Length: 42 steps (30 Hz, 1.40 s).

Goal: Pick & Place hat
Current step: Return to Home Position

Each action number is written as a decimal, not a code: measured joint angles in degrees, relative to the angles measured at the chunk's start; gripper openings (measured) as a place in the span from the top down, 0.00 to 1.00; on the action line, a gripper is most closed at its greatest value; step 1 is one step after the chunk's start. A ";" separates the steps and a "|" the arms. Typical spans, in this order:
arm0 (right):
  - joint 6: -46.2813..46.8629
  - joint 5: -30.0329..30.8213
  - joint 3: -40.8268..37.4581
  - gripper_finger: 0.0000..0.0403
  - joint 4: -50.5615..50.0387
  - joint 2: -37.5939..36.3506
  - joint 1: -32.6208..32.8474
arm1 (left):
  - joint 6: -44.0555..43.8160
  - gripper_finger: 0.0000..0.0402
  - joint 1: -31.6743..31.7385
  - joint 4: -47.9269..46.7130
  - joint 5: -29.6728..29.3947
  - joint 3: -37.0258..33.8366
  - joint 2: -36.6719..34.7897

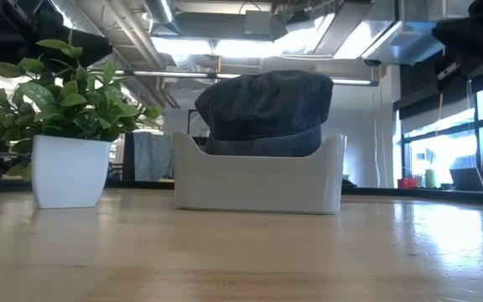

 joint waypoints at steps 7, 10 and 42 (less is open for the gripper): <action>0.64 -0.49 -4.19 0.94 4.73 0.00 0.00 | 0.69 0.88 2.19 -2.72 3.09 0.00 0.00; -1.04 -0.57 -4.94 0.94 5.18 0.06 0.00 | 0.69 0.88 2.78 -4.84 3.25 0.00 0.00; -8.45 -1.67 -4.91 0.94 3.17 0.20 -16.04 | 10.70 0.88 3.38 -5.57 -4.47 -0.02 0.11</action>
